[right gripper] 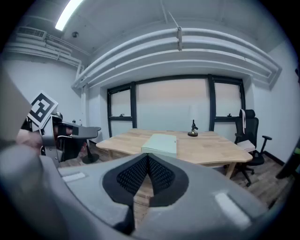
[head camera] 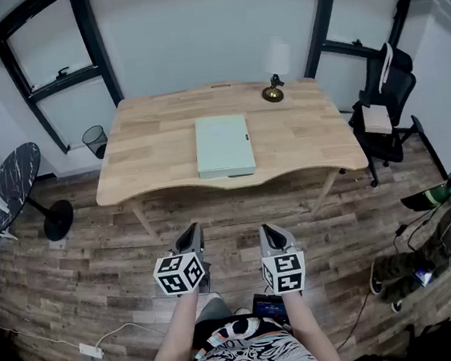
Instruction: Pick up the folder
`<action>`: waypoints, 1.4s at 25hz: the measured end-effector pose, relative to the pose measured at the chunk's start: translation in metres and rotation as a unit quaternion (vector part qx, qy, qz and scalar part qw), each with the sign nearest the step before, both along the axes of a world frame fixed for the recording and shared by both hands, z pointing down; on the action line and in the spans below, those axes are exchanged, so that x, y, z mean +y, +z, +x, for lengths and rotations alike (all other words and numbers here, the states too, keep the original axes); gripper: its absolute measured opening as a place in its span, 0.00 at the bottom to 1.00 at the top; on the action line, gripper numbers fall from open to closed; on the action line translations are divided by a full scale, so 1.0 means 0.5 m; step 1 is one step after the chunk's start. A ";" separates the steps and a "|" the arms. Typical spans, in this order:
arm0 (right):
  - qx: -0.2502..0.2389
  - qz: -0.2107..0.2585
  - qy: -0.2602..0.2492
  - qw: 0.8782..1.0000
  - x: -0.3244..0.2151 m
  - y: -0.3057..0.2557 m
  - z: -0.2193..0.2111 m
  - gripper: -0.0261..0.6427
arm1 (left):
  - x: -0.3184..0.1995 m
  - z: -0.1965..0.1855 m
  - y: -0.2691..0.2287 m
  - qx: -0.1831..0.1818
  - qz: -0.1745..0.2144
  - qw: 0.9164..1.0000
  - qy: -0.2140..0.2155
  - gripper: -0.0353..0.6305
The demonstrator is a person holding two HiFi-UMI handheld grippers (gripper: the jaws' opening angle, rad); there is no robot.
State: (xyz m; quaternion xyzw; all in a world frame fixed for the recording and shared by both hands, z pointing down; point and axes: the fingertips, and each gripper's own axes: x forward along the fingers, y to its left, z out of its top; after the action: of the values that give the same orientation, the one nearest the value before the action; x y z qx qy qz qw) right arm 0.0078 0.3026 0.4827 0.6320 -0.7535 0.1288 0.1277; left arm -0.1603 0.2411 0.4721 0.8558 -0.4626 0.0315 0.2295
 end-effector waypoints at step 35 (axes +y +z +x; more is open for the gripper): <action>-0.047 -0.048 0.039 0.997 -0.571 0.066 0.199 0.05 | -0.621 0.125 0.092 -0.032 -0.042 0.999 -0.002 0.06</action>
State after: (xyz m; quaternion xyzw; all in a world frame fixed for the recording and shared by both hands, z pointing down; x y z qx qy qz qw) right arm 0.1072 0.0173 0.5157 0.6472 -0.7264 0.1993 0.1173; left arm -0.0980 -0.0695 0.5182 0.8428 -0.4700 0.0782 0.2504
